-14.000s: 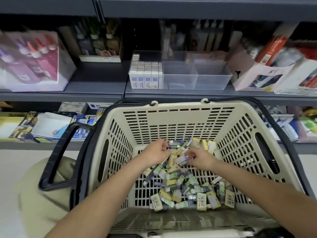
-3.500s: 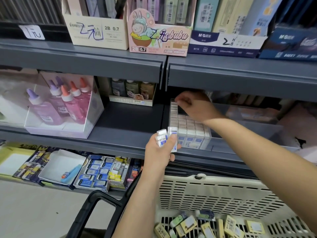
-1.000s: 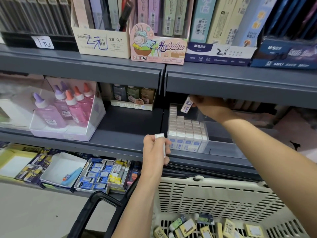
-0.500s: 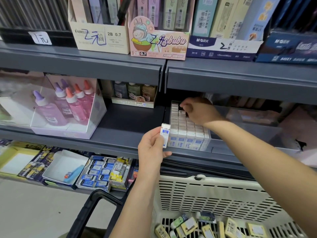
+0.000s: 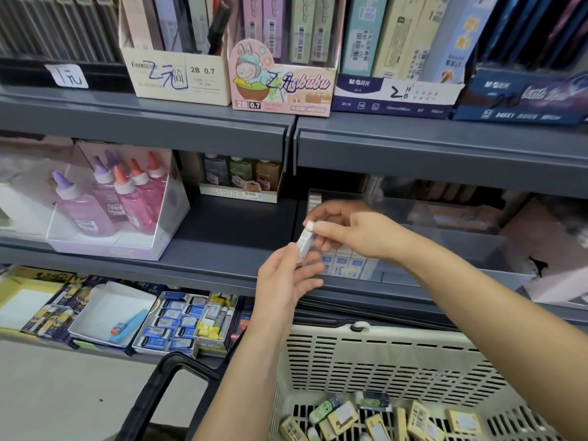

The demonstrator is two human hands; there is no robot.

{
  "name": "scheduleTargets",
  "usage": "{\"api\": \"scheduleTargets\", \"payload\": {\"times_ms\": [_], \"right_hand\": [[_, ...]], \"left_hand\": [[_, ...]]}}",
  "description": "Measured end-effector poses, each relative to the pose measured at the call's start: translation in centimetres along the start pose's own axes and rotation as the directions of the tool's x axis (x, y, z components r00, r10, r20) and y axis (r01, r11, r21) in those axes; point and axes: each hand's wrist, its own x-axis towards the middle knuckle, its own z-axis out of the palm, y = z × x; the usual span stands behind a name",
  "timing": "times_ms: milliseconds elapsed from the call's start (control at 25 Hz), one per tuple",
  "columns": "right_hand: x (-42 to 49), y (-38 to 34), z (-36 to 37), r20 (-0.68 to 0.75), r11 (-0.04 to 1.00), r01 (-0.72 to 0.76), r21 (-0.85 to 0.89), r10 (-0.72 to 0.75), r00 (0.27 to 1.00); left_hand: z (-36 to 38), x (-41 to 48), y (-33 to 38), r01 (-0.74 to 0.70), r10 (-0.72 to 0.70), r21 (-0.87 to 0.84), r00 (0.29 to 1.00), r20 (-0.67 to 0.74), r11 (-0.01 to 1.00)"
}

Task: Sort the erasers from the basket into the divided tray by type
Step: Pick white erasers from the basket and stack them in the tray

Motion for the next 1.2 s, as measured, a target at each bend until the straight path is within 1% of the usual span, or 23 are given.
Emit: {"api": "scheduleTargets", "payload": {"times_ms": [80,160,200,280,320,400,480,520,560,640,720,800,880,1000,1080,1160,1200], "right_hand": [[-0.4,0.6,-0.3,-0.020,0.996,-0.027,0.089,0.029,0.999],[-0.6,1.1,-0.3,-0.041,0.979,-0.074,0.192,0.083,0.996],[-0.6,1.3,-0.4,-0.041,0.972,-0.096,0.215,0.107,0.993],[-0.2,1.8,-1.4,-0.093,0.975,-0.120,0.188,0.139,0.986],[0.3,2.1,-2.2,-0.149,0.979,-0.119,0.165,0.144,0.978],[1.6,2.8,-4.3,-0.276,0.989,-0.127,0.079,0.144,0.950],[3.2,3.9,-5.7,-0.372,0.972,-0.192,-0.138,0.129,0.919],[4.0,4.6,-6.0,-0.405,0.940,-0.234,-0.250,0.118,0.907],[4.8,5.1,-6.0,-0.417,0.913,-0.250,-0.323,0.100,0.903],[6.3,5.7,-5.3,-0.377,0.899,-0.218,-0.381,0.064,0.924],[7.3,6.1,-4.3,-0.299,0.893,-0.204,-0.402,0.082,0.951],[7.8,6.6,-3.6,-0.218,0.837,-0.212,-0.505,0.114,0.969],[8.0,7.0,-3.3,-0.187,0.803,-0.207,-0.558,0.121,0.975],[7.3,6.7,-3.5,-0.199,0.807,-0.207,-0.553,0.113,0.973],[6.1,6.0,-3.6,-0.221,0.828,-0.186,-0.529,0.078,0.972],[3.8,5.1,-3.7,-0.253,0.859,-0.160,-0.487,0.036,0.967],[2.3,4.7,-3.7,-0.273,0.888,-0.141,-0.438,0.018,0.962]], "left_hand": [[0.0,-0.1,-0.1,-0.066,0.065,0.059,0.998,0.019,0.996],[0.1,-0.1,-0.1,-0.149,0.148,0.156,0.989,0.019,0.976],[0.1,-0.2,-0.2,-0.184,0.186,0.216,0.982,0.011,0.959],[0.1,-0.3,-0.5,-0.251,0.274,0.356,0.962,-0.016,0.900],[0.0,-0.4,-0.7,-0.261,0.299,0.421,0.954,-0.026,0.869],[0.0,-0.4,-0.9,-0.231,0.282,0.507,0.959,-0.026,0.831],[0.0,-0.3,-1.2,-0.198,0.246,0.550,0.969,-0.015,0.811],[-0.1,-0.2,-1.3,-0.189,0.238,0.560,0.971,-0.015,0.807],[-0.1,-0.2,-1.3,-0.185,0.234,0.561,0.972,-0.017,0.807],[-0.1,-0.2,-1.2,-0.189,0.237,0.556,0.971,-0.015,0.809],[-0.2,-0.2,-1.3,-0.200,0.248,0.563,0.969,-0.009,0.802],[-0.2,-0.2,-1.3,-0.208,0.256,0.568,0.967,-0.006,0.797],[-0.3,-0.1,-1.5,-0.213,0.263,0.576,0.965,-0.003,0.789],[-0.4,-0.1,-1.7,-0.219,0.269,0.579,0.963,-0.001,0.785],[-0.2,-0.3,-1.6,-0.223,0.277,0.571,0.961,-0.009,0.790],[0.3,-1.0,-1.3,-0.250,0.320,0.574,0.947,-0.023,0.780],[0.4,-1.6,-1.3,-0.280,0.367,0.587,0.930,-0.031,0.760]]}}
